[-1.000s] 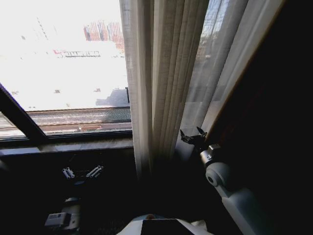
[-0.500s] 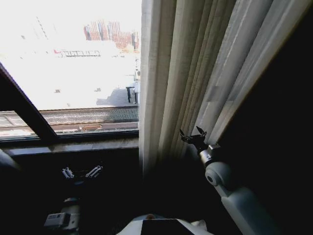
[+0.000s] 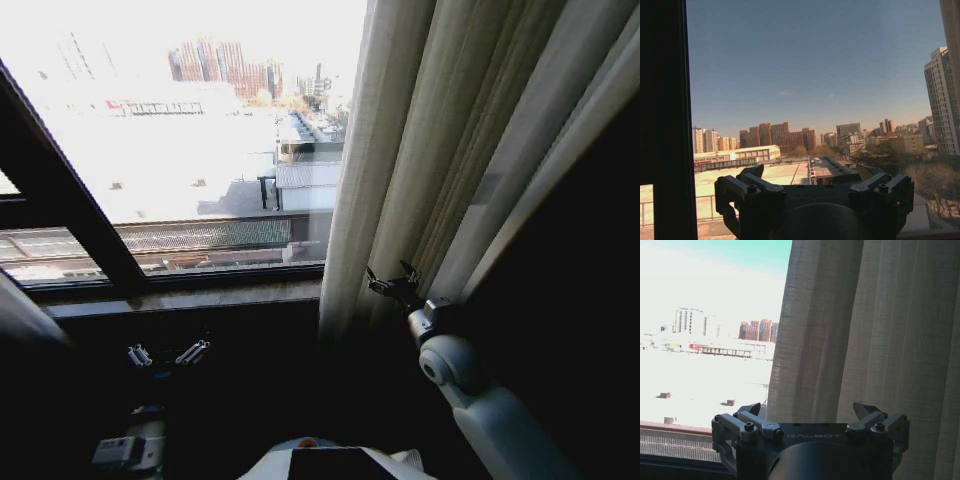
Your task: Open the curtains by pulling them apart, changing their state from closed to fully open.
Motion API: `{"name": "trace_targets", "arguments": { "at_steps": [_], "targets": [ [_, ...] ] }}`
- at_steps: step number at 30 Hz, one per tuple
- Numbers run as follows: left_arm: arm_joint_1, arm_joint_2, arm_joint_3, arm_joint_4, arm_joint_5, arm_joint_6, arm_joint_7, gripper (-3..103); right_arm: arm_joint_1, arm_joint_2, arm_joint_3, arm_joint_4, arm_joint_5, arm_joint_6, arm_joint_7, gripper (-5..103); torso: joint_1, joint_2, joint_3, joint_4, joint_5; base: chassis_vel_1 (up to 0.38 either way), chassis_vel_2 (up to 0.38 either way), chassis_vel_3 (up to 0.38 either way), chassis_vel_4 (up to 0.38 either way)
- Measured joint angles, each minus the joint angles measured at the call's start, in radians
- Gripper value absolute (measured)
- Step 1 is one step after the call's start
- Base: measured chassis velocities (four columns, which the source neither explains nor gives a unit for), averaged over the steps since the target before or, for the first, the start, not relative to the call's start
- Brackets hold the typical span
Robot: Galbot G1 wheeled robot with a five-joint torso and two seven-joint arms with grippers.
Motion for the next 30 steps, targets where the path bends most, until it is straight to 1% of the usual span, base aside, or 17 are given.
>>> {"name": "trace_targets", "arguments": {
  "at_steps": [3,9,10,14,15,17,21,25,30],
  "targets": [
    [0.002,0.0,-0.004,0.0,-0.001,-0.002,0.0,100,-0.004,0.003,0.0,0.003,-0.005,0.002,-0.003,100,0.0,0.0,0.0,0.0001,-0.0001,0.185,0.182,-0.191,-0.203],
    [0.005,-0.002,-0.011,0.005,-0.009,-0.008,0.0,100,-0.016,0.016,-0.007,0.015,-0.005,0.019,-0.033,100,0.0,0.0,0.0,0.0002,-0.0007,0.124,0.142,-0.142,-0.128],
    [0.005,-0.003,-0.012,0.009,-0.009,-0.01,0.0,100,-0.018,0.021,-0.01,0.018,-0.003,0.021,-0.037,100,0.0,0.0,0.0,0.0,-0.001,0.026,0.027,-0.071,-0.054],
    [0.006,-0.006,-0.01,0.016,-0.008,-0.016,0.0,100,-0.02,0.031,-0.018,0.019,-0.001,0.027,-0.039,100,0.0,0.0,0.0,0.0002,-0.0004,0.0,0.0,0.0,0.0],
    [0.01,-0.009,-0.008,0.017,-0.007,-0.021,0.0,100,-0.021,0.032,-0.02,0.019,-0.002,0.029,-0.045,100,0.0,0.0,0.0,0.0001,0.0004,0.0,0.0,0.0,0.0],
    [0.012,-0.01,-0.007,0.018,-0.006,-0.023,0.002,100,-0.021,0.032,-0.019,0.017,-0.003,0.029,-0.059,100,0.0,0.0,0.0,0.0001,0.0006,0.0,0.0,0.0,0.0],
    [0.013,-0.009,-0.011,0.019,-0.006,-0.024,0.002,100,-0.016,0.03,-0.018,0.01,-0.005,0.029,-0.078,100,0.0,0.0,0.0,0.0001,0.0,0.0,0.0,0.0,0.0],
    [0.013,-0.007,-0.015,0.021,-0.007,-0.026,0.002,100,-0.011,0.036,-0.022,0.001,-0.005,0.029,-0.081,100,0.0,0.0,0.0,0.0,-0.0006,0.0,0.0,0.0,0.0],
    [0.011,-0.002,-0.016,0.029,-0.008,-0.028,0.002,100,-0.01,0.043,-0.025,-0.004,-0.006,0.029,-0.081,100,0.0,0.0,0.0,0.0,-0.0002,0.0,0.0,0.0,0.0]
  ]
}}
